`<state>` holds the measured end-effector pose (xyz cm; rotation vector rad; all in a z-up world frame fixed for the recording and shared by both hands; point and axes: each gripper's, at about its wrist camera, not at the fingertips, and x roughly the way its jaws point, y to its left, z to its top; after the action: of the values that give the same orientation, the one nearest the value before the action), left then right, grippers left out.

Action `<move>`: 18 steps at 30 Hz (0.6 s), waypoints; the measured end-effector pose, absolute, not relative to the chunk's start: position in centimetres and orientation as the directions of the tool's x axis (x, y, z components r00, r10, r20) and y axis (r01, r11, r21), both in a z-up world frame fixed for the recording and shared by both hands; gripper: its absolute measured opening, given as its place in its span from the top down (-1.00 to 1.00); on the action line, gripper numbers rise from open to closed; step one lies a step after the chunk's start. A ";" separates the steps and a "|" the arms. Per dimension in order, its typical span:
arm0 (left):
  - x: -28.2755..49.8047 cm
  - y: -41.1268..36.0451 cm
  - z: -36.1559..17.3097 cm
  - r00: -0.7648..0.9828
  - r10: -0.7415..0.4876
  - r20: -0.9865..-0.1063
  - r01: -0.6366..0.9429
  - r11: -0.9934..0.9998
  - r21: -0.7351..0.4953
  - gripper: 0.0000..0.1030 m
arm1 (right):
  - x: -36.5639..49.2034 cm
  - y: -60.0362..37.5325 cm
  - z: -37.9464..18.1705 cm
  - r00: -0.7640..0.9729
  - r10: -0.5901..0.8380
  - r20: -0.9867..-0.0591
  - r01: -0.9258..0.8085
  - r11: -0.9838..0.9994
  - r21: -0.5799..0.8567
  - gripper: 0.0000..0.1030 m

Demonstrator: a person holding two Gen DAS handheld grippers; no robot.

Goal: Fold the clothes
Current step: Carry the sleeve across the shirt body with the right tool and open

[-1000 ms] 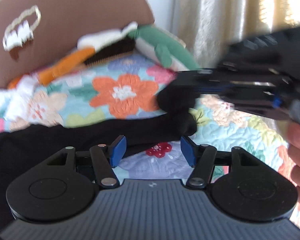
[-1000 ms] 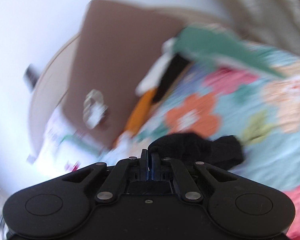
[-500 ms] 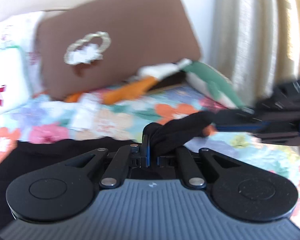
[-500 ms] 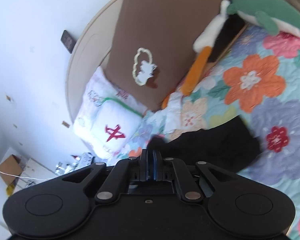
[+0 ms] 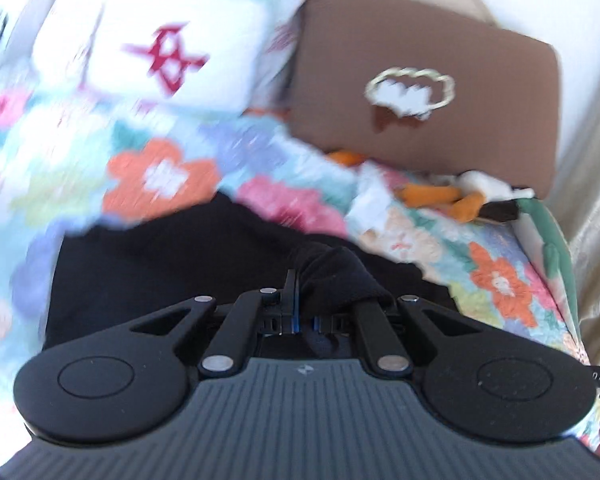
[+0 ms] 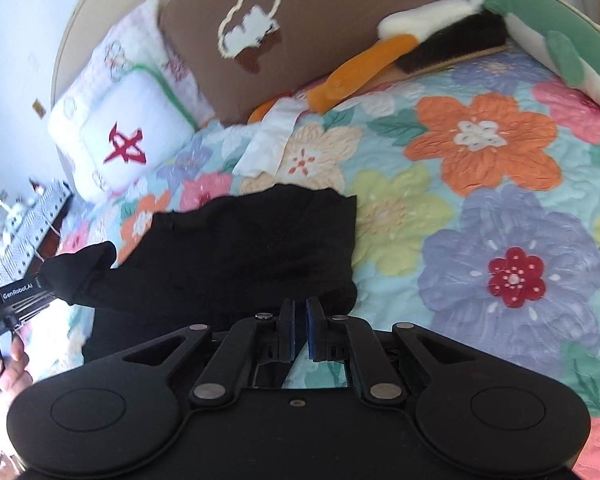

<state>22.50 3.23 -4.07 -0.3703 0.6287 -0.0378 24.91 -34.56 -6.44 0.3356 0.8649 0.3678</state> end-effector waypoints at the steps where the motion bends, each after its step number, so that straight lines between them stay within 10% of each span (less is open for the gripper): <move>1: 22.5 3.7 -4.5 0.813 -0.143 -0.564 -0.077 0.935 -0.347 0.89 | 25.0 -34.0 -6.6 0.597 0.431 -0.676 -0.188 0.895 0.404 0.78; 8: 22.1 5.0 -4.2 0.868 -0.215 -0.448 0.080 0.951 -0.300 0.87 | 25.5 -31.5 -7.9 0.622 0.335 -0.708 -0.211 0.942 0.261 0.39; 12: 22.3 6.0 -7.2 0.817 -0.164 -0.552 -0.002 0.958 -0.288 0.36 | 25.3 -30.5 -9.0 0.597 0.320 -0.736 -0.229 0.947 0.226 0.39; 18: 23.0 9.3 -11.5 0.687 -0.140 -0.713 -0.252 0.875 -0.414 0.40 | 24.8 -27.7 -8.3 0.609 0.363 -0.705 -0.327 0.925 0.194 0.39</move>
<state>22.98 9.32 -11.53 -0.5160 0.8210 0.0659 24.77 -27.75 -8.35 0.0466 0.8243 0.3989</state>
